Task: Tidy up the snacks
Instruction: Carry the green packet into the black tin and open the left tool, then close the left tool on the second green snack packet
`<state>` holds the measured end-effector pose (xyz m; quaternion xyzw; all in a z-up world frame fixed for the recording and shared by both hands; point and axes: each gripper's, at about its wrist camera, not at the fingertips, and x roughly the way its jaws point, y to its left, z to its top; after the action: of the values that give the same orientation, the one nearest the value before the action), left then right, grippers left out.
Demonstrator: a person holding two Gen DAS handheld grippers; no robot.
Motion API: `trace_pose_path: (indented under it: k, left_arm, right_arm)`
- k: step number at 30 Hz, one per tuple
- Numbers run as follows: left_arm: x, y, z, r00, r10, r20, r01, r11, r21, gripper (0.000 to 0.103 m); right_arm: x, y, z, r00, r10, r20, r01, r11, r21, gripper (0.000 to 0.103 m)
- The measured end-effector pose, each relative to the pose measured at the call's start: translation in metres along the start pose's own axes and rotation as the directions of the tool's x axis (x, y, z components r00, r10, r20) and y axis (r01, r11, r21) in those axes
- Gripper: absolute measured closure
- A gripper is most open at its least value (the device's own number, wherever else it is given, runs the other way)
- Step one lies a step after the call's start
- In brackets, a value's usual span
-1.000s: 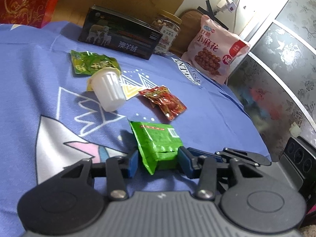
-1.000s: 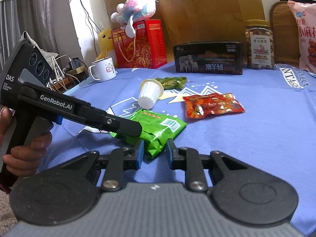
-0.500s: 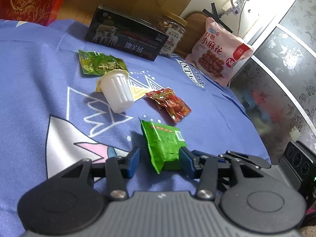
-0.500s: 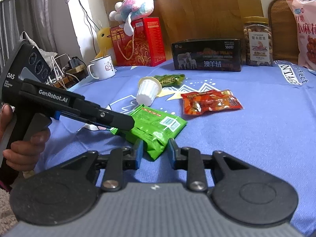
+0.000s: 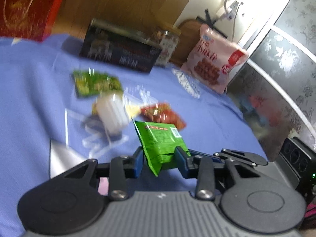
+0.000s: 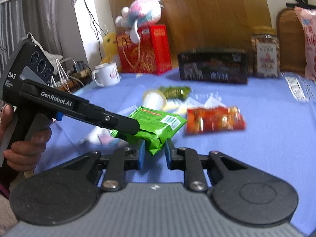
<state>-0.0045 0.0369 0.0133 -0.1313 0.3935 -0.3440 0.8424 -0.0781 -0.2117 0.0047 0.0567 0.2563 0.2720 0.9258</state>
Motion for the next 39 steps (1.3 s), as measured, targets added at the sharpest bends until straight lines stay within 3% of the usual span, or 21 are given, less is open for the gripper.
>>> trace_pose_path:
  k: [7,18,20,22,23,27,30,33,36,37,39]
  left_arm:
    - [0.006,-0.008,0.056,0.997,0.024,0.068,-0.027,0.998,0.052,0.071]
    - [0.054,-0.002,0.156,0.986,0.084,0.146,-0.099,0.990,0.098,0.071]
    - [0.069,0.000,0.171,0.985,0.092,0.144,-0.108,0.989,0.105,0.071]
    - [0.088,0.003,0.186,0.992,0.053,0.112,-0.064,0.992,0.104,0.074]
    - [0.097,0.004,0.192,0.995,0.028,0.096,-0.038,0.995,0.098,0.077]
    - [0.119,0.010,0.210,0.994,0.050,0.099,-0.057,0.996,0.072,0.079]
    - [0.115,0.024,0.206,0.996,0.047,0.077,-0.051,0.998,0.048,0.078]
    - [0.114,0.032,0.191,0.993,0.109,0.042,-0.112,0.990,0.084,0.074]
    - [0.131,0.048,0.174,0.989,0.132,-0.072,-0.128,0.990,0.051,0.068]
    - [0.138,0.051,0.170,0.986,0.137,-0.095,-0.133,0.990,0.047,0.066]
    - [0.149,0.054,0.167,0.982,0.162,-0.096,-0.157,0.986,0.054,0.050]
  right_arm:
    - [0.014,-0.022,0.044,0.997,0.004,0.075,-0.004,1.000,0.010,0.079]
    - [0.060,-0.071,0.109,0.989,-0.050,0.139,0.053,0.998,-0.018,0.081]
    - [0.071,-0.085,0.120,0.988,-0.060,0.142,0.060,0.998,0.007,0.084]
    - [0.080,-0.098,0.130,0.987,-0.061,0.148,0.059,0.998,0.016,0.095]
    - [0.084,-0.102,0.134,0.987,-0.056,0.150,0.054,0.998,0.015,0.095]
    - [0.103,-0.113,0.146,0.984,-0.098,0.150,0.102,0.995,-0.020,0.095]
    - [0.096,-0.125,0.143,0.989,-0.052,0.141,0.049,0.998,0.026,0.094]
    - [0.090,-0.134,0.126,0.997,-0.041,0.071,0.039,0.999,0.027,0.091]
    - [0.101,-0.143,0.108,0.998,-0.029,-0.049,0.031,0.999,0.043,0.084]
    - [0.106,-0.143,0.101,0.996,-0.024,-0.088,0.027,0.999,0.035,0.076]
    - [0.110,-0.140,0.092,0.992,-0.018,-0.125,0.021,1.000,0.022,0.059]
